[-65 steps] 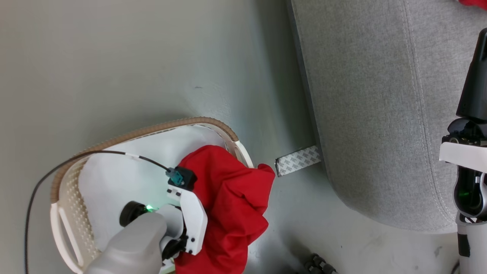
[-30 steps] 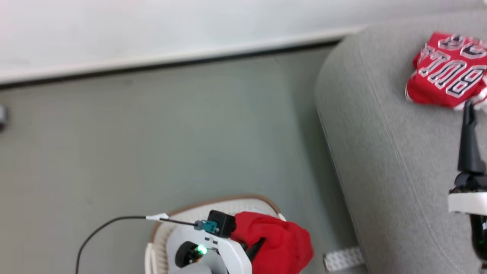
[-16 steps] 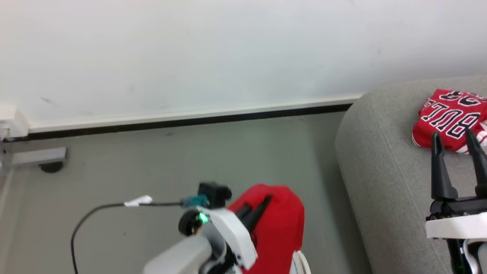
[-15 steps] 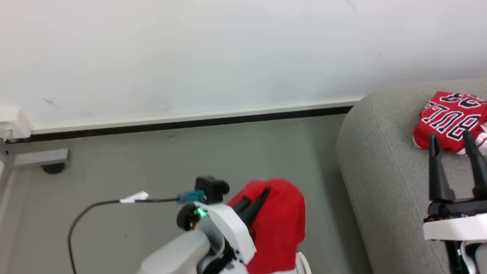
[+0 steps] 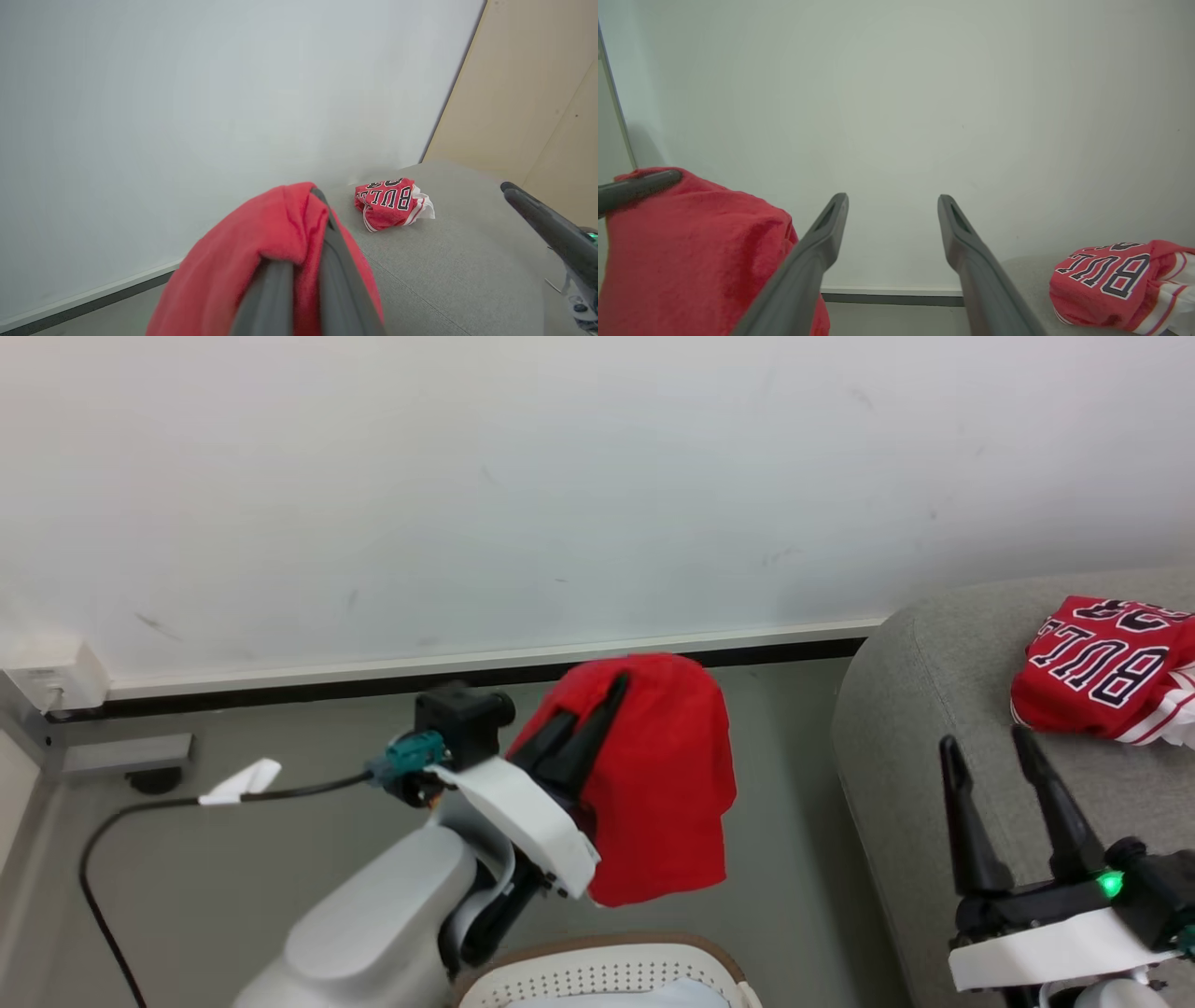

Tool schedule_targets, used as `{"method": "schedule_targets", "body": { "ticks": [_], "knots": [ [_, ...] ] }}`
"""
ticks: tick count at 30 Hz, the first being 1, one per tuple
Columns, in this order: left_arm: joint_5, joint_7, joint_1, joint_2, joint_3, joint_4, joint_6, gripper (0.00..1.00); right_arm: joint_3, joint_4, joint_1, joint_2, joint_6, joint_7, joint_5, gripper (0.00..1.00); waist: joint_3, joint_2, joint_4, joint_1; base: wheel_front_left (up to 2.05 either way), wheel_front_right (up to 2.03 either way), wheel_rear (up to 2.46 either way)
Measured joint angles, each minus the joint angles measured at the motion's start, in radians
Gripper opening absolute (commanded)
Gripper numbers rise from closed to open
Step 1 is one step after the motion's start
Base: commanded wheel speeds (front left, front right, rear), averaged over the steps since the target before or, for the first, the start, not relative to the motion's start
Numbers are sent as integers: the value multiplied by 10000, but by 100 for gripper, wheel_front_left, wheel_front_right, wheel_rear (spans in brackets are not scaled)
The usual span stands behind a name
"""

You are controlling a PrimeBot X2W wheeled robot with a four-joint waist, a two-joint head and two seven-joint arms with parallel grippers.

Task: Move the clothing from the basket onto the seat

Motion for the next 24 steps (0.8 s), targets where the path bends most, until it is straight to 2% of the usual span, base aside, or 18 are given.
{"method": "schedule_targets", "body": {
  "ticks": [7, 16, 24],
  "knots": [
    [382, 0, -535, 228, 295, -746, 311, 0, 606, 146, 218, 82, 0, 0, 23, 100, -128, 0, 157, 0, 0, 0, 0],
    [372, 86, -686, 468, 606, -1538, 890, 0, 1248, 226, 239, -2, 0, 0, -25, 100, -248, 0, 302, 0, 0, 0, 0],
    [353, 161, -577, 558, 600, -1804, 1022, 0, 1822, 403, 257, -238, 0, 0, -178, 100, -265, 1, 397, 1, 0, 0, 0]
  ]
}}
